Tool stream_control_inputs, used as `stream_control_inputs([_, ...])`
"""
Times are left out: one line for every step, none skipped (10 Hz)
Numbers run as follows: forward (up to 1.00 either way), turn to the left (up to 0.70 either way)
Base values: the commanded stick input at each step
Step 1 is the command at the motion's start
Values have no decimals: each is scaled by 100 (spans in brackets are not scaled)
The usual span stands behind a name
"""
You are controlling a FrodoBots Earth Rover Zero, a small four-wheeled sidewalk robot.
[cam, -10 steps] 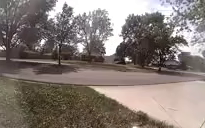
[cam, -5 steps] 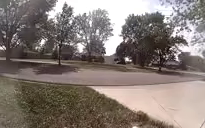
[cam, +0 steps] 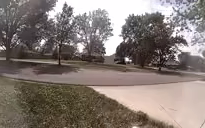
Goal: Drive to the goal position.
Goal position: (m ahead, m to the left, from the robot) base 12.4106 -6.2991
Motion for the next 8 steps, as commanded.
stream_control_inputs([70, -35])
stream_control_inputs([70, -35])
stream_control_inputs([70, -35])
stream_control_inputs([70, -35])
stream_control_inputs([70, -35])
stream_control_inputs([70, -35])
stream_control_inputs([70, -35])
stream_control_inputs([70, -35])
